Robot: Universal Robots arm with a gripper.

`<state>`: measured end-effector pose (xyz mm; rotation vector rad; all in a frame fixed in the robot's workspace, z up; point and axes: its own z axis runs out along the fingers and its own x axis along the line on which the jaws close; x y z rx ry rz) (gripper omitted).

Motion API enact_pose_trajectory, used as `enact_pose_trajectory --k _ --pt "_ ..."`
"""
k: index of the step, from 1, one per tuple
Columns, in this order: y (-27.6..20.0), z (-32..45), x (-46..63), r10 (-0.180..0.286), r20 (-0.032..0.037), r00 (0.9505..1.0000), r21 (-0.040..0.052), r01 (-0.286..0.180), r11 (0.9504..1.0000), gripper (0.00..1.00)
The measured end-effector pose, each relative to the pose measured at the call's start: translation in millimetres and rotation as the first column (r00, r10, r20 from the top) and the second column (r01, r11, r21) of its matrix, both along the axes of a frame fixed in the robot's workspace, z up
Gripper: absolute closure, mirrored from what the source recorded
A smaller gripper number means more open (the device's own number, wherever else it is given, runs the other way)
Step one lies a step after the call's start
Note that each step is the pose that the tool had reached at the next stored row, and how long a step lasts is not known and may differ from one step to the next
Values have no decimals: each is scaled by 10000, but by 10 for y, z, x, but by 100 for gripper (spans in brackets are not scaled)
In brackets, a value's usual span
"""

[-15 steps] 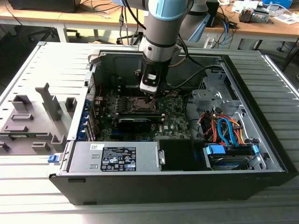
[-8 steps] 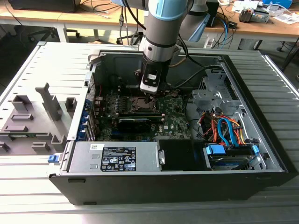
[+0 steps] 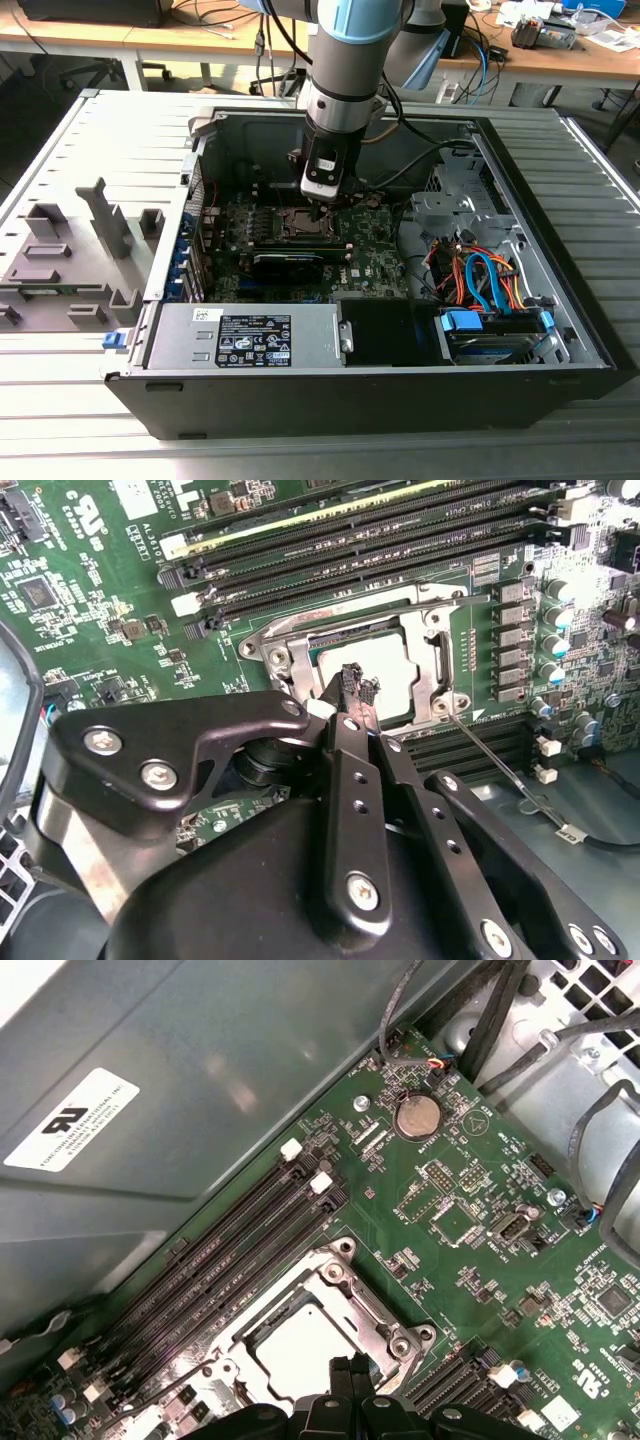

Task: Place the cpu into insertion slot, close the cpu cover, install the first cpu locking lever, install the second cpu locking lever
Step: 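Install the first cpu locking lever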

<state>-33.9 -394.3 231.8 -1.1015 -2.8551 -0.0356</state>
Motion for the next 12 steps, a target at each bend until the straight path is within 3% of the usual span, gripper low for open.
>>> enact_pose_trajectory --k 12 --pt "0 0 0 302 0 9995 0 -302 9995 89"
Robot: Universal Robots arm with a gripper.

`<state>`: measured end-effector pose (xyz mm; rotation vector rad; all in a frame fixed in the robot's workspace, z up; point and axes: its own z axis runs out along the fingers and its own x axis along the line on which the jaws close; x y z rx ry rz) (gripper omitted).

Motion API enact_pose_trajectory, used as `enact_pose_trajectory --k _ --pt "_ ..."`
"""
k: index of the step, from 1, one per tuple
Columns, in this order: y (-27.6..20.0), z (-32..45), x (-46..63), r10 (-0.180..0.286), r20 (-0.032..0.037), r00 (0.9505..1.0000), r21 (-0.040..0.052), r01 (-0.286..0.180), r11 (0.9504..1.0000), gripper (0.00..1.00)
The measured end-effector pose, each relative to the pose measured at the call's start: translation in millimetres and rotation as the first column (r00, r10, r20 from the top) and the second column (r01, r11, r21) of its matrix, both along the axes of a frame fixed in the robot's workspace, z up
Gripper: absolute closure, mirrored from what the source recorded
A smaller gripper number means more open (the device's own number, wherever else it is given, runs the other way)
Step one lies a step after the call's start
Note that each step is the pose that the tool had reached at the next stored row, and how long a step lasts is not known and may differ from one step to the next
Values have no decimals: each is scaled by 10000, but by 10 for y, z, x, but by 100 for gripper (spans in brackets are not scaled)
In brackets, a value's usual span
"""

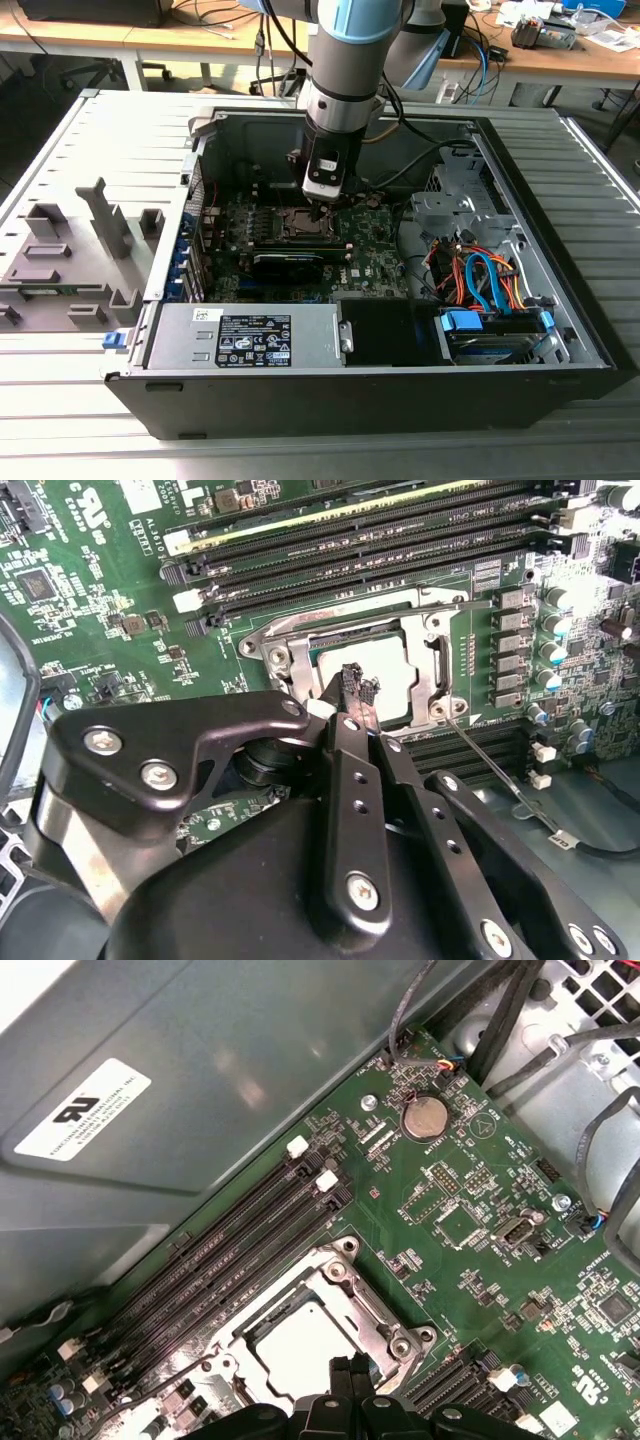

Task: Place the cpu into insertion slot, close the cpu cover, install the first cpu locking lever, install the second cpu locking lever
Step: 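Install the first cpu locking lever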

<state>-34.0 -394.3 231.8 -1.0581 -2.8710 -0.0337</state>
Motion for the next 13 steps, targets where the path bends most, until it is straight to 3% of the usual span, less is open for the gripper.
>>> enact_pose_trajectory --k 13 --pt "0 0 0 171 1 9999 1 -171 9999 89"
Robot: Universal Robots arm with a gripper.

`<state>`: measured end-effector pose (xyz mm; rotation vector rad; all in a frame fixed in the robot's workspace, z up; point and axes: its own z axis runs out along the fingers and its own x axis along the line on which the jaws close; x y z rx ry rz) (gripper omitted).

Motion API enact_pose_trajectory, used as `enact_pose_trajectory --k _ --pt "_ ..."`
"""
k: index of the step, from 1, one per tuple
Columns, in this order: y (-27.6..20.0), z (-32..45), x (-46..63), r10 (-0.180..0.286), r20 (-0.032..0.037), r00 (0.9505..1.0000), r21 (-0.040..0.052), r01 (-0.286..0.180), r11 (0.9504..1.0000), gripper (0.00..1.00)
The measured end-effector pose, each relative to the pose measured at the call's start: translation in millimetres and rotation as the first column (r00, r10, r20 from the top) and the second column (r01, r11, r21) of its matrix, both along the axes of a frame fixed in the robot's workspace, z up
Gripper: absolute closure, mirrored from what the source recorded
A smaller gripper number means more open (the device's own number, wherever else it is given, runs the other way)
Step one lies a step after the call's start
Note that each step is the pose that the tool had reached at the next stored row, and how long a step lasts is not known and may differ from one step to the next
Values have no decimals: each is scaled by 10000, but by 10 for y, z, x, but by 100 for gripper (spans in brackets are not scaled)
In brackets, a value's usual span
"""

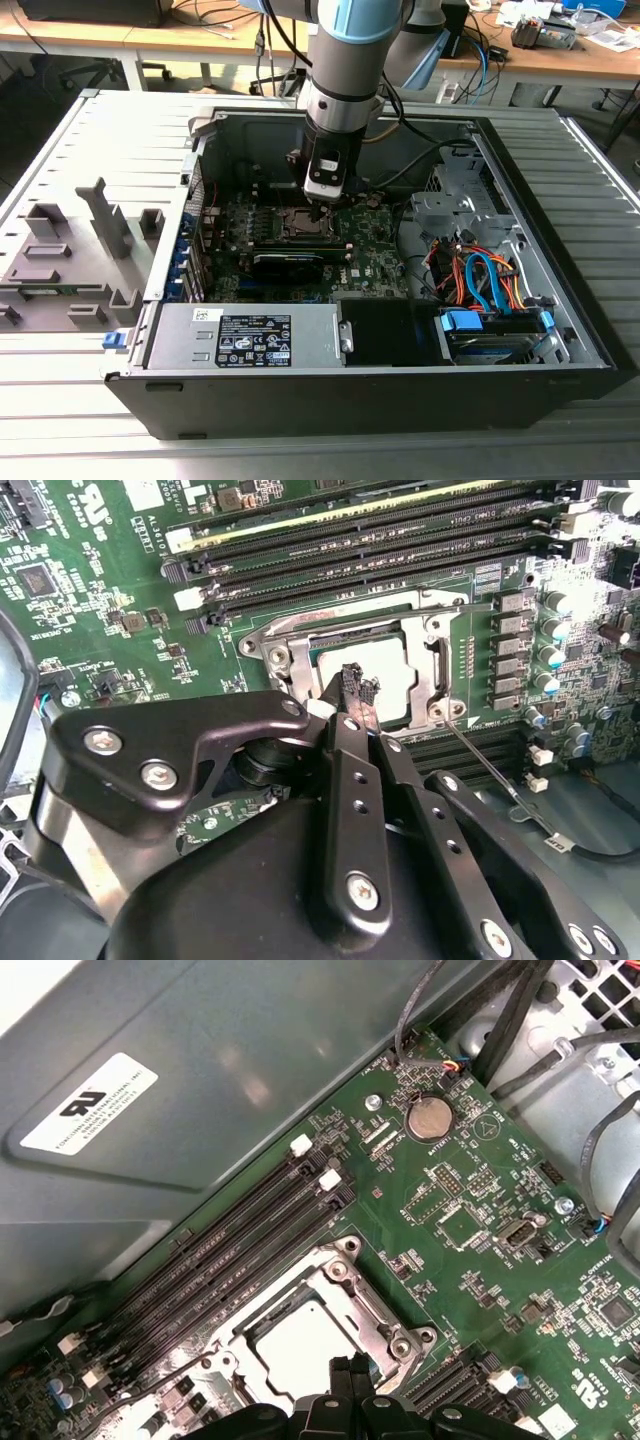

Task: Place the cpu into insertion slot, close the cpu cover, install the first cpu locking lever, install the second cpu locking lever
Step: 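Install the first cpu locking lever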

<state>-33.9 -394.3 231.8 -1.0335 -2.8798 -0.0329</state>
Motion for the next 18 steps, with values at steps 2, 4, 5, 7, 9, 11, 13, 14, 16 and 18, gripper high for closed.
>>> enact_pose_trajectory --k 2,4,5,7,9,11,13,14,16,18 --pt "0 0 0 27 0 10000 0 -27 10000 89" --pt "0 0 0 50 -1 10000 0 -50 10000 89" --pt "0 0 0 62 -1 10000 0 -62 10000 89" --pt "0 0 0 87 0 10000 0 -87 10000 89" --pt "0 0 0 119 -1 9999 0 -119 9999 89" --pt "0 0 0 144 0 9999 0 -144 9999 89" --pt "0 0 0 167 0 9999 0 -167 9999 89" --pt "0 0 0 178 0 9998 0 -178 9998 89" --pt "0 0 0 203 -1 9998 0 -203 9998 89" --pt "0 0 0 232 -1 9997 0 -232 9997 89"
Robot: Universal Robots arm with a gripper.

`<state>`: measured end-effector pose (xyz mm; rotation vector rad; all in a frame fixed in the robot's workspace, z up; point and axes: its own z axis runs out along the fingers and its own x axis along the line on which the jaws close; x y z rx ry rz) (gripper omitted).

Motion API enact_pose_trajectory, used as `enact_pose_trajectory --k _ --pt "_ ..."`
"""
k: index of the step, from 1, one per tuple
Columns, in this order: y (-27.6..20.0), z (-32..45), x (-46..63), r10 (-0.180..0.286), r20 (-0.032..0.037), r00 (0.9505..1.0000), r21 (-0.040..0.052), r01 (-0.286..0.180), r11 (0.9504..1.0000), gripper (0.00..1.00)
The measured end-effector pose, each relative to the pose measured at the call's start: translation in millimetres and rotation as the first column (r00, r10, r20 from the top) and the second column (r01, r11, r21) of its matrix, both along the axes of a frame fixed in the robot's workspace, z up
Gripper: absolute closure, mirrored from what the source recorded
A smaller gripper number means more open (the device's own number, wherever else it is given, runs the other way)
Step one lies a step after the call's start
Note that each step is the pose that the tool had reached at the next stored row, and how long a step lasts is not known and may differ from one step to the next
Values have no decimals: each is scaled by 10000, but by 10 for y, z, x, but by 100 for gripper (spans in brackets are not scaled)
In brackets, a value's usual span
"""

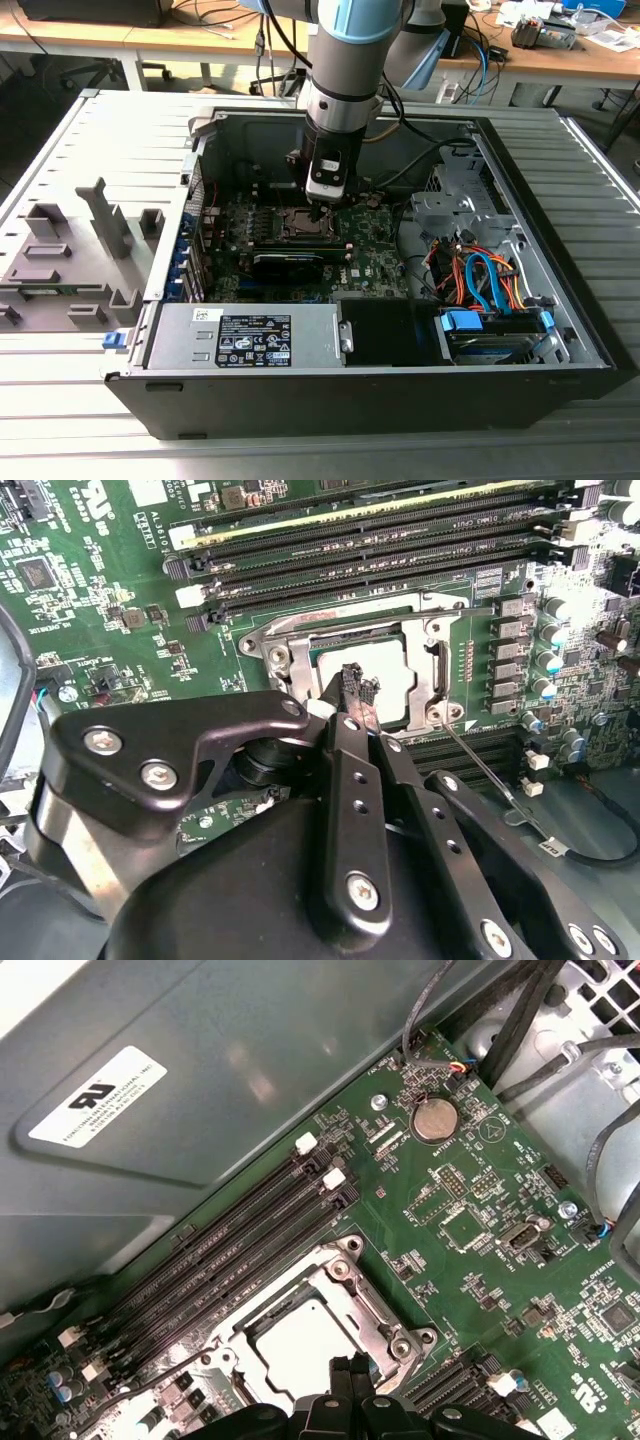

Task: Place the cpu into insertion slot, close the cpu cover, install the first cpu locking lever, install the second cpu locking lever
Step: 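Install the first cpu locking lever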

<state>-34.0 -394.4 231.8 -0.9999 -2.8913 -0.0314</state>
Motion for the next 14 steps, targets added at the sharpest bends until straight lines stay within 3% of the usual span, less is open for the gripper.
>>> enact_pose_trajectory --k 14 --pt "0 0 0 176 0 9998 1 -176 9998 89"
